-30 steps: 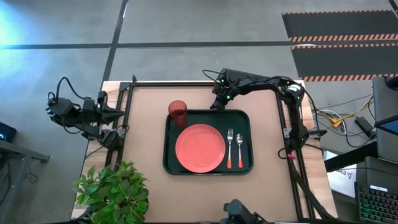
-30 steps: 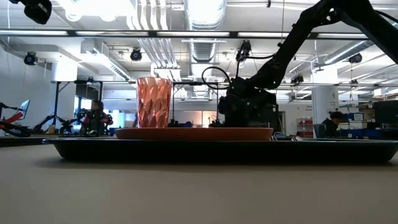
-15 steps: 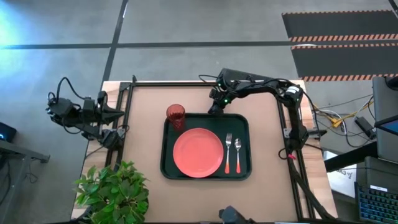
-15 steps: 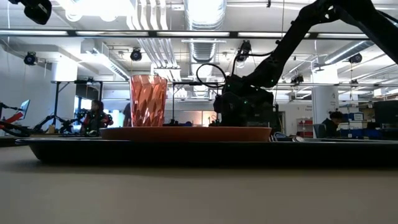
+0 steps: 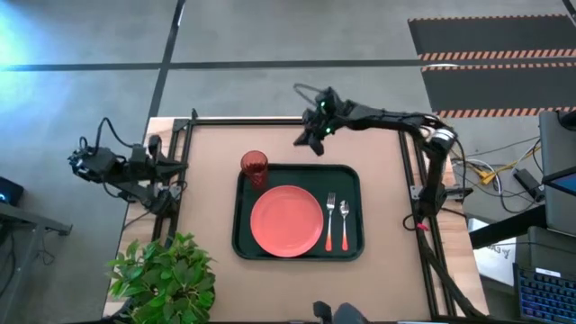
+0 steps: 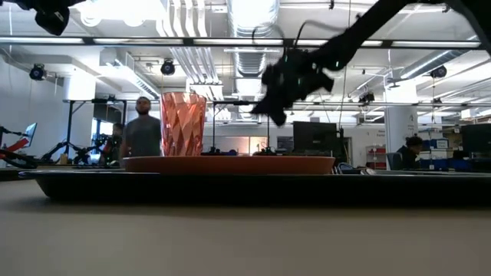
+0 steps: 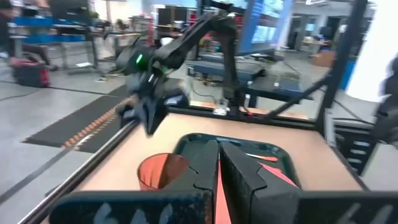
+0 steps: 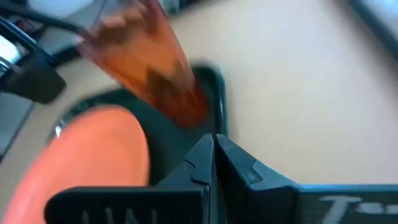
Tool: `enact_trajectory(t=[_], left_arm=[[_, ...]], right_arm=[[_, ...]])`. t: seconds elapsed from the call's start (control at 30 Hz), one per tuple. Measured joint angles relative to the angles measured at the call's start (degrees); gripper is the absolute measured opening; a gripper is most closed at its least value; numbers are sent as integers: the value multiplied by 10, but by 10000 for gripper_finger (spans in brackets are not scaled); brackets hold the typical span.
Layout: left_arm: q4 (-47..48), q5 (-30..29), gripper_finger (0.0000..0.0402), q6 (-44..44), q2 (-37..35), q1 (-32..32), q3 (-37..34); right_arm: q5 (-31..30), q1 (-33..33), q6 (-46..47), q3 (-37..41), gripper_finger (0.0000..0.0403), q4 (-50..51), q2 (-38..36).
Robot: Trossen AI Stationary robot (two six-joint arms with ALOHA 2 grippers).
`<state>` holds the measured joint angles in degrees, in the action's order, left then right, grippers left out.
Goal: Pick and place plate/cup/fork/spoon on tray
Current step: Adjust the black table tray
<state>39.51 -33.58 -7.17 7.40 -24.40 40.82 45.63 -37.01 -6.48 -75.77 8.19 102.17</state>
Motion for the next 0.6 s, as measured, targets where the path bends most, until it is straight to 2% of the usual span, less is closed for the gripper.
enact_trajectory(t=[0.27,0.47,0.6], left_arm=[[-86,-15,0,17,69,0,-5],[-147,-81,0,42,163,9,-5],[-192,-103,0,46,218,43,-5]], right_arm=[[1,59,-2,-30,9,5,-155],[1,133,-2,-29,9,5,-256],[-1,183,-6,-28,9,7,-298]])
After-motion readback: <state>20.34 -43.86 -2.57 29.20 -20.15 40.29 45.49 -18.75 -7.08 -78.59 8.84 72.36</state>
